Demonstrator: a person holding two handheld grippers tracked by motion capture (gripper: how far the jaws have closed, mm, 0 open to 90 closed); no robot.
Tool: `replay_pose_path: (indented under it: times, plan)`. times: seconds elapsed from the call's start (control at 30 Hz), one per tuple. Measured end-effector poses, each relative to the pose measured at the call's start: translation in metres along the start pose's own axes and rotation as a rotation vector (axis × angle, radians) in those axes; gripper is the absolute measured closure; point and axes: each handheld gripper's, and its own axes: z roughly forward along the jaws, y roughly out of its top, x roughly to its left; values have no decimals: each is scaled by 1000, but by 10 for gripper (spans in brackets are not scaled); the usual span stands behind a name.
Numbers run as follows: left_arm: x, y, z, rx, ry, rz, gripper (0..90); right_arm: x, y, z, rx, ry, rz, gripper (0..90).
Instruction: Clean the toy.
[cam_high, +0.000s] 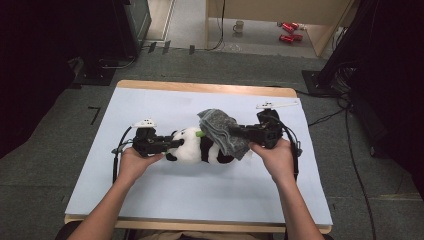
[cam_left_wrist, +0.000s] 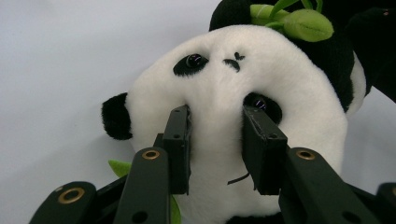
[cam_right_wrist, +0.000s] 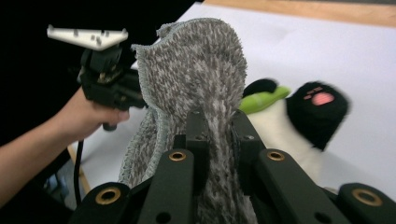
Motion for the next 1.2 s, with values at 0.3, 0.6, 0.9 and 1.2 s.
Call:
replay_pose_path:
  times: [0.3,0.6,0.9,1.2]
  plan:
    - [0,2,2,10,8,-3,649,-1,-18,21,89,-10,-14,817]
    - [0,1,3,9,-7,0,649,-22,-33,4,107,-21,34,816]
    - [0,1,3,9,-7,-1,648,-40,-38,-7,113,-64,75,818]
    - [1,2,3,10,-4,-15,649,-58,-43,-17,101,-115,118,819]
